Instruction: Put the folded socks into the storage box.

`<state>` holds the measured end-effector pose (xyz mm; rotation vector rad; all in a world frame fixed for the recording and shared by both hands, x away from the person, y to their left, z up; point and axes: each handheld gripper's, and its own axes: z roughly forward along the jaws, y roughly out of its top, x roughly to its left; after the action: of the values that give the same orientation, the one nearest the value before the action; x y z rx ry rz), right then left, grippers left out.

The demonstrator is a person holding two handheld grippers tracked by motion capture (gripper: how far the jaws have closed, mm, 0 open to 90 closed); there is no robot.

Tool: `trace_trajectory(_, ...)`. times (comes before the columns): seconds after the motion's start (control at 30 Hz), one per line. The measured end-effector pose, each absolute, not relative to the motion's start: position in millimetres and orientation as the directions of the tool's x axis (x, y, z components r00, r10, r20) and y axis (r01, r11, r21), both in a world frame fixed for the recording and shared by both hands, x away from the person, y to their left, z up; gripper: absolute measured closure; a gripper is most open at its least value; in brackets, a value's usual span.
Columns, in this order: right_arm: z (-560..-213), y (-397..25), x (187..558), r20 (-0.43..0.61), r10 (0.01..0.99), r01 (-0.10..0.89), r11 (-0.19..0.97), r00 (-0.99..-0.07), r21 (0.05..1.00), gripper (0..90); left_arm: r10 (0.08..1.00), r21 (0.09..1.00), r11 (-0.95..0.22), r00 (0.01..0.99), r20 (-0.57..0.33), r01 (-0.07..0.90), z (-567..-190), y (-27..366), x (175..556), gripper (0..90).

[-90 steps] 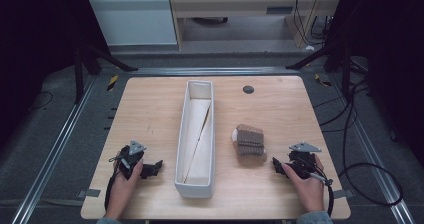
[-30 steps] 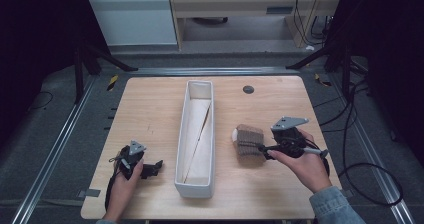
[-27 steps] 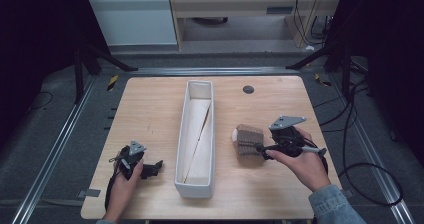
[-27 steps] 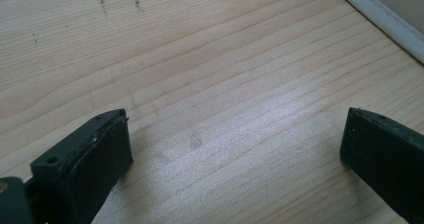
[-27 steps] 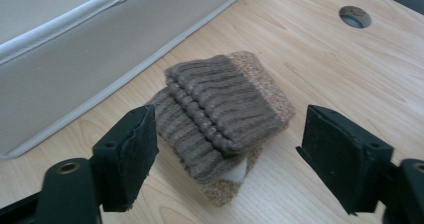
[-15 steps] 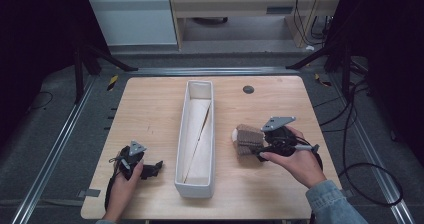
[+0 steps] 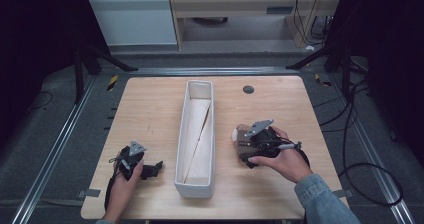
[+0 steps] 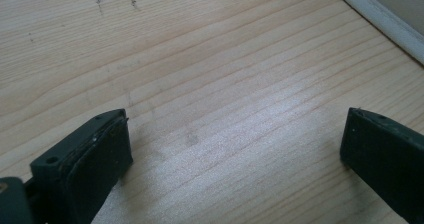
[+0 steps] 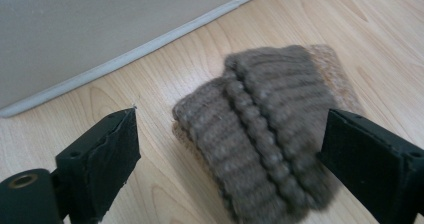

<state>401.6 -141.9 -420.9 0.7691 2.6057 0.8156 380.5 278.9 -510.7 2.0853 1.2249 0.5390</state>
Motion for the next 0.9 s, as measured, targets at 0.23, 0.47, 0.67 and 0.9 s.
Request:
trace_trajectory(0.23, -422, -135, 407, -0.155, 0.525, 0.363, 0.744, -0.837, 0.561, 9.3, 0.877, 0.709, -0.353, 0.480, 0.024, 0.610, -510, 279, 380, 0.0)
trace_trajectory(0.47, -423, -137, 414, -0.174, 0.490, 0.342, 0.782, -0.854, 0.521, 11.7, 0.876, 0.710, -0.353, 0.481, 0.023, 0.609, -511, 279, 380, 0.0)
trace_trajectory(0.67, -424, -135, 416, -0.189, 0.464, 0.322, 0.804, -0.865, 0.500, 12.5, 0.876, 0.710, -0.354, 0.481, 0.023, 0.609, -511, 279, 380, 0.0)
trace_trajectory(0.9, -434, -135, 418, -0.208, 0.437, 0.310, 0.836, -0.875, 0.453, 13.7, 0.875, 0.710, -0.355, 0.483, 0.023, 0.609, -511, 279, 380, 0.0)
